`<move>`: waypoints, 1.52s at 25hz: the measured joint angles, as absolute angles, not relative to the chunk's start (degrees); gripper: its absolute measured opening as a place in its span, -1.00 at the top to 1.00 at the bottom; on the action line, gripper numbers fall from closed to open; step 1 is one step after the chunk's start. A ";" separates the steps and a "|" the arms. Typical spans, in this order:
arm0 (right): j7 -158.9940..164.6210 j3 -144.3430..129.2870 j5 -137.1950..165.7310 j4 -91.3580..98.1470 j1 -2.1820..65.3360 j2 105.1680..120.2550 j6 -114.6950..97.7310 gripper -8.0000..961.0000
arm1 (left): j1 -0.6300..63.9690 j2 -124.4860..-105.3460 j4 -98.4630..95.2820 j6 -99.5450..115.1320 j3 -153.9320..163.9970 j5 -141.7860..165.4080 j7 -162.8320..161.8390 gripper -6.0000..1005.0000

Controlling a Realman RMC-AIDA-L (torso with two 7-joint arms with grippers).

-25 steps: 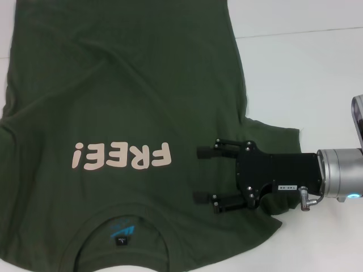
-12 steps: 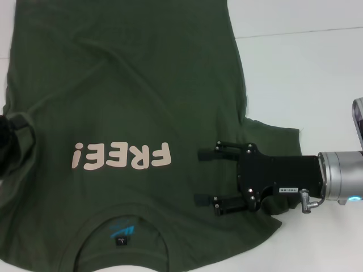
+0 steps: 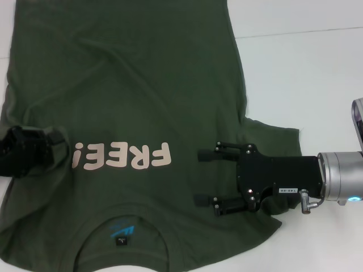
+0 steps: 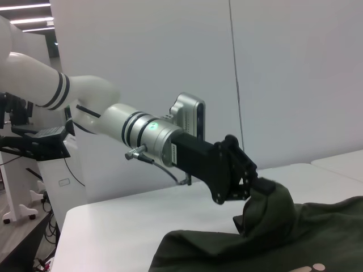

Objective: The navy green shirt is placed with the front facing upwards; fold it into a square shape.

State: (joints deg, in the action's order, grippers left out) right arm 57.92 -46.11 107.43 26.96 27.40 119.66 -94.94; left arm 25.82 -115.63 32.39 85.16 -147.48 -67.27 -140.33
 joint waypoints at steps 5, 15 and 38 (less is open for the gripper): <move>57.92 -46.16 107.53 26.97 27.39 119.63 -94.26 -0.93 | 25.81 -116.13 30.81 83.71 -147.35 -67.29 -139.92 0.96; 57.92 -46.13 107.57 26.92 27.49 119.61 -93.56 -0.93 | 25.61 -115.97 31.50 82.27 -145.33 -66.10 -142.14 0.33; 59.05 -46.05 107.23 27.38 27.95 119.57 -91.55 -0.93 | 21.86 -112.00 45.38 77.56 -147.59 -52.72 -156.92 -0.35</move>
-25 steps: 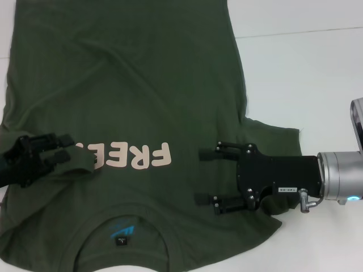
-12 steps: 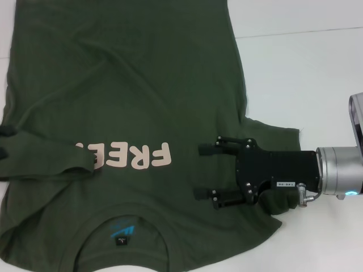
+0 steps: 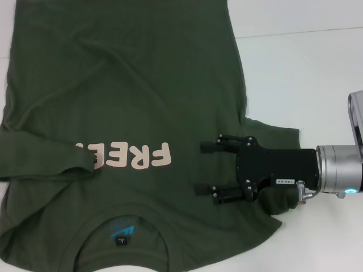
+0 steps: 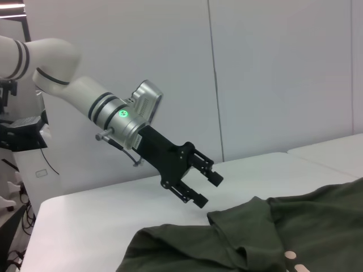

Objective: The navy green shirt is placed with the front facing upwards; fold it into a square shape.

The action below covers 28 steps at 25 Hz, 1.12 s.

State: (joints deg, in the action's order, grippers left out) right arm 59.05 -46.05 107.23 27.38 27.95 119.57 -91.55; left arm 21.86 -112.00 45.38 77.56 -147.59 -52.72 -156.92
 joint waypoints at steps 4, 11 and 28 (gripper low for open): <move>59.11 -46.05 107.22 27.43 27.95 119.54 -91.19 -0.93 | 22.70 -111.98 45.43 77.51 -147.93 -50.09 -158.39 -0.35; 59.15 -46.05 107.22 27.43 28.11 119.53 -91.09 -0.93 | 24.09 -111.97 44.02 76.29 -147.72 -48.76 -158.79 -0.34; 59.24 -46.05 107.23 27.42 28.13 119.53 -91.12 -0.92 | 25.70 -112.44 42.28 74.27 -147.61 -45.78 -159.96 -0.31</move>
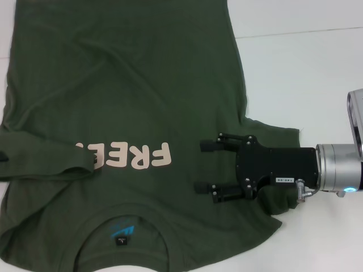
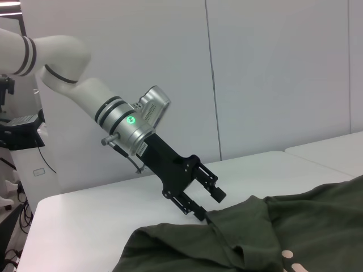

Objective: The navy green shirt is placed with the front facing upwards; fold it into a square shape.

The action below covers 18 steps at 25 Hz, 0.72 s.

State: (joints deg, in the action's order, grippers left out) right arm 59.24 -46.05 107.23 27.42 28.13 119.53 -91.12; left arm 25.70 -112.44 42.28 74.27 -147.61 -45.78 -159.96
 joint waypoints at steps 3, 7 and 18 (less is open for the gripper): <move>59.24 -46.05 107.23 27.42 28.12 119.53 -91.12 -0.92 | 26.59 -112.37 40.73 73.47 -147.35 -45.75 -159.82 -0.31; 59.24 -46.05 107.23 27.42 28.06 119.53 -91.13 -0.92 | 27.32 -112.14 39.32 72.75 -147.27 -45.70 -159.75 -0.29; 59.24 -45.96 107.23 27.42 28.31 119.53 -91.18 -0.91 | 27.71 -112.14 39.16 72.13 -145.48 -45.70 -159.57 -0.19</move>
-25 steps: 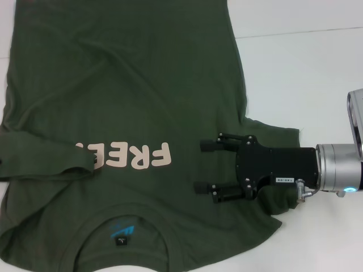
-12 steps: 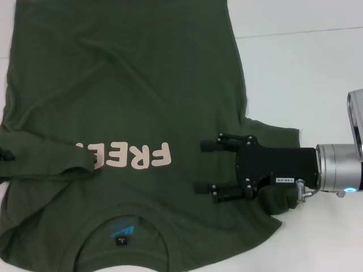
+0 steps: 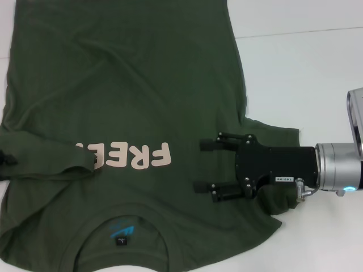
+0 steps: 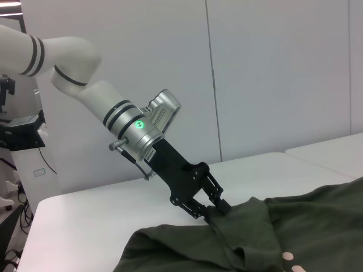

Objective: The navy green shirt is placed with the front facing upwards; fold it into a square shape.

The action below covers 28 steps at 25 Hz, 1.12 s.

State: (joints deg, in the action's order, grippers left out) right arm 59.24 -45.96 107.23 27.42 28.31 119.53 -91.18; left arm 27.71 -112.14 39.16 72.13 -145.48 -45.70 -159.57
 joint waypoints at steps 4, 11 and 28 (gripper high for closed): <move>59.24 -45.96 107.23 27.42 28.49 119.53 -91.23 -0.91 | 27.58 -112.20 40.09 72.61 -145.81 -45.70 -159.63 -0.09; 59.29 -45.96 107.23 27.42 28.63 119.53 -91.51 -0.91 | 27.29 -112.13 41.73 75.46 -147.87 -46.12 -159.67 0.57; 59.33 -45.96 107.13 27.42 29.13 119.53 -91.14 -0.90 | 31.49 -113.53 39.86 75.23 -149.46 -50.84 -156.22 0.94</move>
